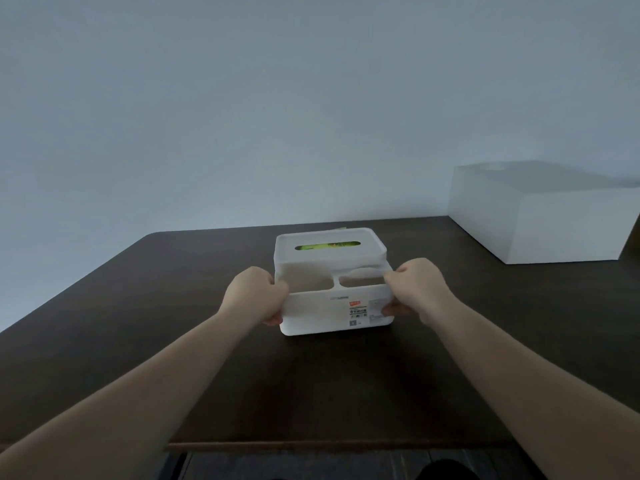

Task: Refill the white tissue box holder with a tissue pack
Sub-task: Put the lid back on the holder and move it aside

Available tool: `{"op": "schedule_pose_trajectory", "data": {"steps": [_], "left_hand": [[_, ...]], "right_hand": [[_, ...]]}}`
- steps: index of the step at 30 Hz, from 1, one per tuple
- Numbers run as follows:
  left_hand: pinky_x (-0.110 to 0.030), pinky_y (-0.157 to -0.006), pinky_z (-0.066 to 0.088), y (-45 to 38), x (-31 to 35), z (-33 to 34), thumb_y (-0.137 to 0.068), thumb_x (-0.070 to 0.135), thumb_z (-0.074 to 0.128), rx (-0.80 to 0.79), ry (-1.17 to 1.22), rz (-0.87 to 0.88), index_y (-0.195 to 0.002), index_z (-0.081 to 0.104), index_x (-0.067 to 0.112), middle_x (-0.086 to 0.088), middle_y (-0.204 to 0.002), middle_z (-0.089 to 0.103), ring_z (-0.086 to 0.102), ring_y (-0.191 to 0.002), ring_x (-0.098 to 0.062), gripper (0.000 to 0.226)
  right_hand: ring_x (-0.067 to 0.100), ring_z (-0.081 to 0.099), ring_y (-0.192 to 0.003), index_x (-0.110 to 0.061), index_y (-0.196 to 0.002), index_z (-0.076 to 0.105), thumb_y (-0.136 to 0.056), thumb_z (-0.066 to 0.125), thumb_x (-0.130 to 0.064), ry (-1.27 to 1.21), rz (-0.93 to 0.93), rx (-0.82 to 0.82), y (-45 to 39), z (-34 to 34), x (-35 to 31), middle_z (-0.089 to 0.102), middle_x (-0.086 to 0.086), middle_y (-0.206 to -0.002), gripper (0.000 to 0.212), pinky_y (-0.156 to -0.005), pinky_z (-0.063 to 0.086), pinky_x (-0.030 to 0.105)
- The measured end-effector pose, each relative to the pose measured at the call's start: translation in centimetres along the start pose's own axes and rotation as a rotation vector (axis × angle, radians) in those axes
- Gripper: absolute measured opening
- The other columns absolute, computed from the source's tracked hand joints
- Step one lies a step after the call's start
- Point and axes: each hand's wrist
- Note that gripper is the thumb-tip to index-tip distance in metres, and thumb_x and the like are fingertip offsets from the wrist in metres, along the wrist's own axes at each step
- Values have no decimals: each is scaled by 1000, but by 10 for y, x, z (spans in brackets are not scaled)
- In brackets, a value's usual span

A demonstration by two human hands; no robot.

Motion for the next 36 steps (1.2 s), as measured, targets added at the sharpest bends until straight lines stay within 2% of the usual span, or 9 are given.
{"op": "schedule_pose_trajectory", "data": {"steps": [5,10,17,20,22,26,28,31,36], "left_hand": [[-31,-69,55,-11,31,15,-87,21,42,3,-43,99,-48,56,6,-12,-58,73,59,-47,-18,44],[-25,-57,48,-36,73,48,-86,22,40,-46,-68,160,-42,53,10,0,-33,56,57,-48,-15,48],[-23,-50,44,-89,133,105,-86,21,40,-86,9,209,-57,60,6,-5,-44,62,59,-48,-18,38],[-28,-65,52,-117,155,125,-86,20,40,-83,56,212,-71,64,2,-12,-58,71,70,-62,-26,33],[-29,-68,53,-136,165,138,-86,20,39,-68,70,207,-76,67,-1,-14,-63,74,73,-68,-26,36],[-25,-56,43,-171,174,157,-86,17,40,-33,46,194,-71,62,4,-14,-69,75,69,-72,-27,30],[-24,-49,36,-184,180,164,-86,17,39,-12,47,191,-69,61,5,-9,-60,71,62,-62,-23,30],[-24,-47,34,-197,190,178,-85,16,39,-3,79,191,-67,59,2,-5,-52,63,53,-49,-16,31],[-25,-47,31,-220,206,188,-86,14,39,3,110,158,-68,54,3,-6,-54,62,48,-47,-16,26]], "right_hand": [[22,72,-62,-4,-93,64,-93,56,-12,-26,36,55,-16,-29,11,68,12,-94,11,-46,57,25],[24,69,-58,0,-92,65,-92,55,-8,-60,48,135,-40,-67,23,66,15,-93,13,-35,48,21],[28,67,-61,-1,-93,63,-92,52,-9,-59,51,263,-95,-110,38,64,17,-94,14,-30,46,20],[36,71,-70,-1,-80,61,-90,51,-8,-71,40,335,-126,-120,42,65,20,-96,16,-35,51,26],[36,71,-70,-1,-82,62,-89,52,-9,-90,39,367,-146,-123,44,65,19,-95,15,-48,60,35],[30,69,-60,4,-92,63,-88,51,-11,-122,33,413,-184,-121,44,65,14,-77,20,-68,61,52],[34,71,-67,3,-91,65,-88,49,-13,-66,17,442,-200,-120,42,66,15,-73,24,-72,61,51],[35,71,-79,-3,-95,68,-89,44,-19,-1,17,516,-223,-120,44,71,17,-87,29,-77,60,48],[38,65,-98,2,-105,64,-95,41,-20,-25,-17,604,-243,-112,43,68,22,-106,33,-79,53,40]]}}
Point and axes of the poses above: each hand's wrist, its own y-axis away from the middle knuckle, its own z-axis out of the palm, x = y × z
